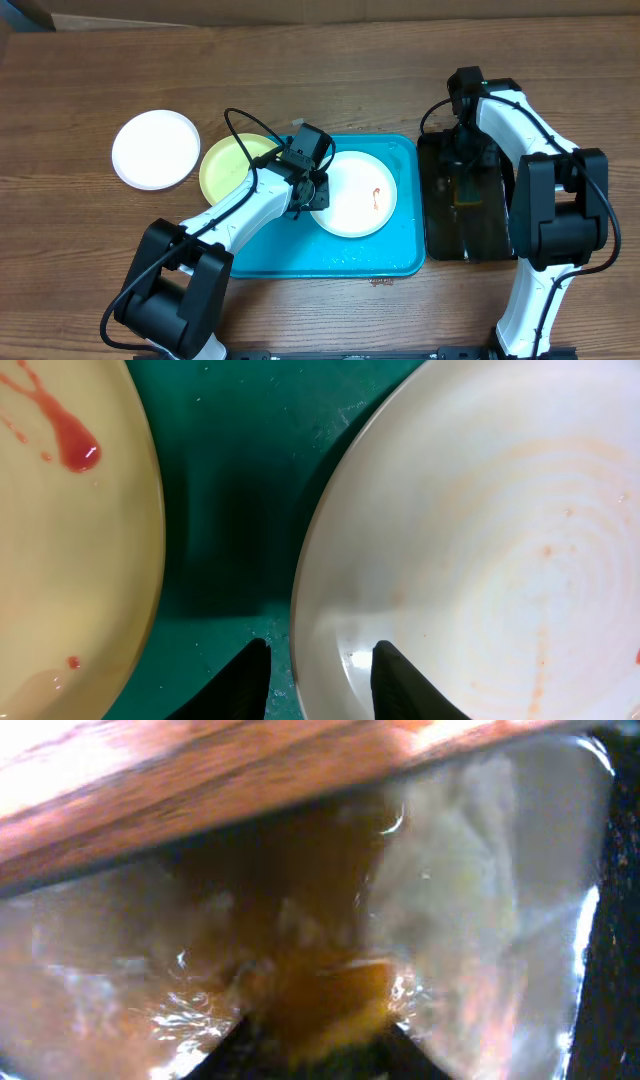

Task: Clean dirty plates on tray and stack at the side
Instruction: 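Grasp the green-and-yellow sponge with the right gripper, then dip and rub the held sponge in the water of the black tray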

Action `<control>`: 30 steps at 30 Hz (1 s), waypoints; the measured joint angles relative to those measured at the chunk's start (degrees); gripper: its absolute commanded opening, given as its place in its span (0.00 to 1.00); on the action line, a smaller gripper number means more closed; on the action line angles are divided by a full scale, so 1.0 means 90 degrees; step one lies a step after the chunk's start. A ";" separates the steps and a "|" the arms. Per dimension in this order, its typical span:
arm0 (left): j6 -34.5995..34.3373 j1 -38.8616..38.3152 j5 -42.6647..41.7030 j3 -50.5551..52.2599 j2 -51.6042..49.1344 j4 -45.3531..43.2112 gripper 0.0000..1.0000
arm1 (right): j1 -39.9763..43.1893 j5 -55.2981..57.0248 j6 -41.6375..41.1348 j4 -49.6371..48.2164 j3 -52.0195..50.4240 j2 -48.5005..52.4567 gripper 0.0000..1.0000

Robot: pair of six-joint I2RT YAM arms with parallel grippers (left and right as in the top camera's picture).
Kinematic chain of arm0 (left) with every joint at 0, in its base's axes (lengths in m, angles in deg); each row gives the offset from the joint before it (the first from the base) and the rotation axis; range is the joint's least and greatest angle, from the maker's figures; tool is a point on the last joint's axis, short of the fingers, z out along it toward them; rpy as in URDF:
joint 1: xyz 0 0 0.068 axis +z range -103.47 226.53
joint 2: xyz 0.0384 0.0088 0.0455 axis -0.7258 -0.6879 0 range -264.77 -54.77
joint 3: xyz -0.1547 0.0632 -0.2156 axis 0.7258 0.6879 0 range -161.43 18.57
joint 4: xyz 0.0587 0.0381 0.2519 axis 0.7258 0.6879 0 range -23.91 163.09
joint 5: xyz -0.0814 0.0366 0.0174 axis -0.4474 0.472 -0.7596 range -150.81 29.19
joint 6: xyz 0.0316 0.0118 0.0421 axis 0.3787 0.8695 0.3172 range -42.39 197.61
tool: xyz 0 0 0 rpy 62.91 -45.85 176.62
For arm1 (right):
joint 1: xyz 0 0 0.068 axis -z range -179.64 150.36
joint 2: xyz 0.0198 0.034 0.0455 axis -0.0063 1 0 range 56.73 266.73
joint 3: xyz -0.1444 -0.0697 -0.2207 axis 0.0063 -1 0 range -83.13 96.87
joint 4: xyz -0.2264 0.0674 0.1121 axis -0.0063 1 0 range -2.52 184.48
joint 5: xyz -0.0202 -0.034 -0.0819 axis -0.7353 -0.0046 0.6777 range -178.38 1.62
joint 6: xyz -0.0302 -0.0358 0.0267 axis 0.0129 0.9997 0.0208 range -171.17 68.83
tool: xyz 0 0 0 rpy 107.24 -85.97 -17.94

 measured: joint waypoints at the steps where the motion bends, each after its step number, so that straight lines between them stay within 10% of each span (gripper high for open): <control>1: 0.0000 0.0000 0.0000 0.0000 0.0000 0.0000 0.36 | 0.0000 0.0000 0.0012 0.0012 0.0000 0.0000 0.29; 4: 0.0000 0.0000 0.0000 0.0000 0.0000 -0.0002 0.38 | 0.0000 0.0002 0.0019 0.0002 0.0000 0.0000 0.53; 30: -0.0051 0.0000 0.0216 0.0000 -0.0002 -0.0097 0.18 | 0.0000 -0.0015 0.0228 0.0129 0.0046 0.0000 0.45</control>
